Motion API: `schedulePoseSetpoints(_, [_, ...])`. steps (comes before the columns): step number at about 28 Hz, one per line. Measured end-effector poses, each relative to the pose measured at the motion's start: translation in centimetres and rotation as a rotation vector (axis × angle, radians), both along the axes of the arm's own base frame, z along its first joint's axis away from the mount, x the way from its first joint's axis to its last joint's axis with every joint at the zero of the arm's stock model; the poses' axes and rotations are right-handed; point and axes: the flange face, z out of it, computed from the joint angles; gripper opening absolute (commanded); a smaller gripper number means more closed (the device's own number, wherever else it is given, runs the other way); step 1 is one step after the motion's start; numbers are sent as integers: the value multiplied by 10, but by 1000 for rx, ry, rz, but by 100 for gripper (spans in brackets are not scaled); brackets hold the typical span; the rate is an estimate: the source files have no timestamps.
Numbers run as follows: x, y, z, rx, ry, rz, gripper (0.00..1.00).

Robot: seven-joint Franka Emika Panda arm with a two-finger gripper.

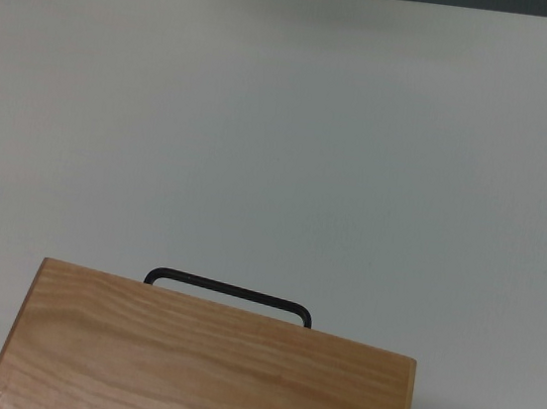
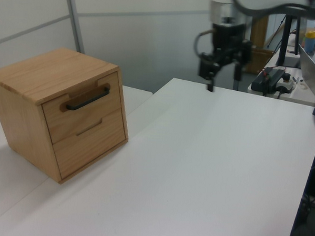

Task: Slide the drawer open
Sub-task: 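Raise the gripper and swing it toward the wooden cabinet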

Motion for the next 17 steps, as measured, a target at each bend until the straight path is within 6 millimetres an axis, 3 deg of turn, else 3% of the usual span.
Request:
schedulePoseSetpoints(8, [-95,12,-1,12,-51,-11,100])
schedulePoseSetpoints(13, [-128,13,-16,12,-61,-108,100])
schedulePoseSetpoints(17, [-136,12,-30,17,-62,-220,100])
